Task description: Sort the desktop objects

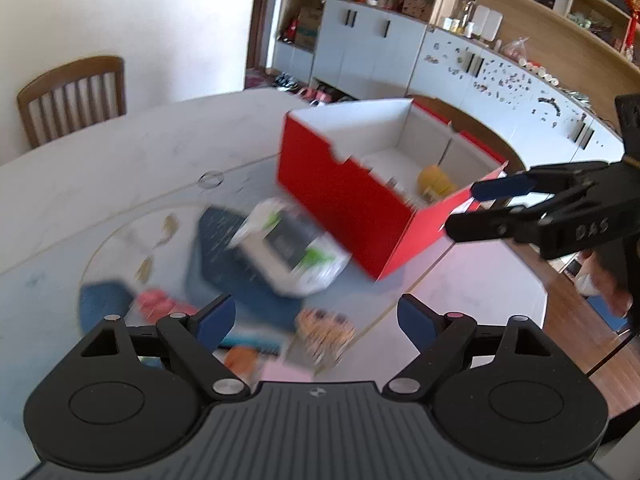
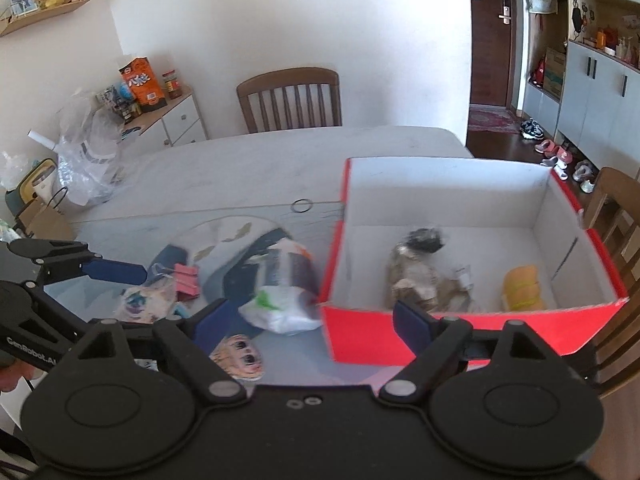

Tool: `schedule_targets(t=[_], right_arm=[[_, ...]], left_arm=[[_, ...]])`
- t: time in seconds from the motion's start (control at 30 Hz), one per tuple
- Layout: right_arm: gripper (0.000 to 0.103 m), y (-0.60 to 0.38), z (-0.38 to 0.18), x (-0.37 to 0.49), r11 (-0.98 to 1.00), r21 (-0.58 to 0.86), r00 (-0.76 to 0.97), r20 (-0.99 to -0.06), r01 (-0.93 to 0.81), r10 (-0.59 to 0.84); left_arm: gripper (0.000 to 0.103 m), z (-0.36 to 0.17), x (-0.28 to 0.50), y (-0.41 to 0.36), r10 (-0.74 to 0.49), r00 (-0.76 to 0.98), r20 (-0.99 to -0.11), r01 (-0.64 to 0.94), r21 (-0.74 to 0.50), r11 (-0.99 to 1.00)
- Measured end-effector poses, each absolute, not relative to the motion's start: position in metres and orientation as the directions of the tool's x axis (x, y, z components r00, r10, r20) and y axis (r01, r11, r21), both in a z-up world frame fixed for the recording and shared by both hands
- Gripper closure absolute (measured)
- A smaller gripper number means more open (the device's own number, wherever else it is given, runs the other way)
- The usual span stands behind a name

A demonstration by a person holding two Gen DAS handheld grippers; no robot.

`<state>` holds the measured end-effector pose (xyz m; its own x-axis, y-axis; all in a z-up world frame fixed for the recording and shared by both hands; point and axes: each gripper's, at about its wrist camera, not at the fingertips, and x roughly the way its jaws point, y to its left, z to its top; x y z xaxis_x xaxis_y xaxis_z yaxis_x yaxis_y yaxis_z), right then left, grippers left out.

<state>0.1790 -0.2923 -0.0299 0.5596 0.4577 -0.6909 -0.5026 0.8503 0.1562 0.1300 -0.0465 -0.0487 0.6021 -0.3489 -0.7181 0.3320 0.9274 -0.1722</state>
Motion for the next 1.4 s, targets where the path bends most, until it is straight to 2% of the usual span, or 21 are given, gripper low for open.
schedule_targets(t=[0.5,1.4], right_arm=[[0.014,-0.240,-0.066,0.149,0.852,0.138,0.517,-0.742,-0.505,0.426],[0.018,-0.203,-0.119,0.169,0.840,0.077,0.461,-0.807,-0.537,0.369]], left_arm=[[0.015,-0.096,0.090,0.002,-0.284,0.554,-0.783,0.315,-0.120,0.942],[0.015,-0.144,0.123,-0.004,-0.215,0.523,-0.825,0.309,-0.052,0.950]])
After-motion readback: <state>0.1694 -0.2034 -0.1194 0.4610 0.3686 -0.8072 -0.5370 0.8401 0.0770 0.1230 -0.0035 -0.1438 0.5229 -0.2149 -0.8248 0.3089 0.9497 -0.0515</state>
